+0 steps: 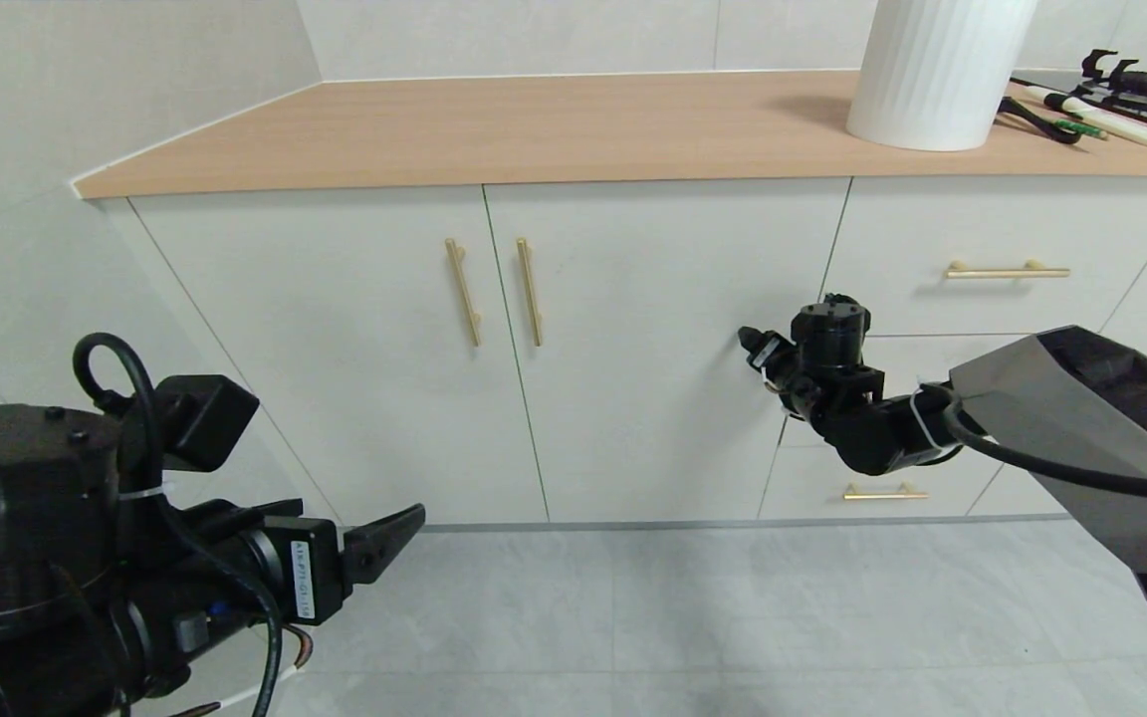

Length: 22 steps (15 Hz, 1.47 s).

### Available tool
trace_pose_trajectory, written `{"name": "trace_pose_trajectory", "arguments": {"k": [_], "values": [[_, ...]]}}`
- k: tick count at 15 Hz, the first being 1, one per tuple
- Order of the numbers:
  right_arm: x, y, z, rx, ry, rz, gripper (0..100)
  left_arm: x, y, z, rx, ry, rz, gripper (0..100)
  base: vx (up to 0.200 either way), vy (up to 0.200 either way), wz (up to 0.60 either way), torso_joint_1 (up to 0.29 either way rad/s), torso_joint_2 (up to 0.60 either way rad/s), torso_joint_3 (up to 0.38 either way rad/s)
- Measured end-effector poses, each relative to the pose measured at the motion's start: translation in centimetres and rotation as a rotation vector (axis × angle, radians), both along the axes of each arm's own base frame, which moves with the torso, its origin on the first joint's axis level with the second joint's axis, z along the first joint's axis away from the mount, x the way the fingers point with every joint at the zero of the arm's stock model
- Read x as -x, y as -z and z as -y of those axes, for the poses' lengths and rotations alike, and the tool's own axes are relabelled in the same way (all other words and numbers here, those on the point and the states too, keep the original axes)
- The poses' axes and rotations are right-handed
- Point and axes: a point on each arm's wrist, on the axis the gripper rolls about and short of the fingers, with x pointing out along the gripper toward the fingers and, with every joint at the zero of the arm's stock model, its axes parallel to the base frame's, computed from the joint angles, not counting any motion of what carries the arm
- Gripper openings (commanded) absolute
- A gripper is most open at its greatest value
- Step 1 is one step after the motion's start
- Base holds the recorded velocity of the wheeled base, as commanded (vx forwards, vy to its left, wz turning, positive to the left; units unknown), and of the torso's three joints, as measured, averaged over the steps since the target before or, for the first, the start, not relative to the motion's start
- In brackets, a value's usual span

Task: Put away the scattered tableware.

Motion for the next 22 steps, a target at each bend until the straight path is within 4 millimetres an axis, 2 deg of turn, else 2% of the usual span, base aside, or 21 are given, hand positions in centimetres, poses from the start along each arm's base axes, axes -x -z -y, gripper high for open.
{"name": "trace_pose_trajectory", "arguments": {"k": [3, 5, 8, 11, 13, 16, 20, 22], "values": [[1.1, -0.2, -0.2, 0.002, -0.034, -0.016, 100, 0.0, 0.1, 0.0, -0.002, -0.001, -0.002, 100, 0.0, 0.0, 0.0, 0.0, 0.0, 0.0], [2.8, -1.2, -0.8, 0.0, -0.092, -0.017, 100, 0.2, 0.0, -0.1, 0.001, 0.0, 0.004, 100, 0.0, 0.0, 0.0, 0.0, 0.0, 0.0], [6.4, -4.1, -1.1, 0.052, -0.155, 0.029, 100, 0.7, -0.6, -0.5, 0.004, 0.007, 0.034, 100, 0.0, 0.0, 0.0, 0.0, 0.0, 0.0], [11.2, -8.0, 0.3, 0.127, -0.19, 0.142, 100, 2.0, -0.7, -1.2, -0.02, 0.021, 0.068, 100, 0.0, 0.0, 0.0, 0.0, 0.0, 0.0], [15.5, -10.4, 2.0, 0.199, -0.213, 0.209, 100, 3.3, -1.0, -2.1, -0.011, 0.019, 0.101, 100, 0.0, 0.0, 0.0, 0.0, 0.0, 0.0], [23.4, -13.4, 5.4, 0.316, -0.215, 0.313, 100, 6.1, -0.8, -4.3, 0.018, -0.016, 0.169, 100, 0.0, 0.0, 0.0, 0.0, 0.0, 0.0], [34.2, -14.8, 10.7, 0.479, -0.145, 0.399, 100, 10.8, -0.5, -7.5, 0.018, -0.1, 0.274, 100, 0.0, 0.0, 0.0, 0.0, 0.0, 0.0], [39.6, -14.1, 13.1, 0.555, -0.112, 0.382, 100, 13.7, 0.0, -8.9, -0.021, -0.147, 0.312, 100, 0.0, 0.0, 0.0, 0.0, 0.0, 0.0]]}}
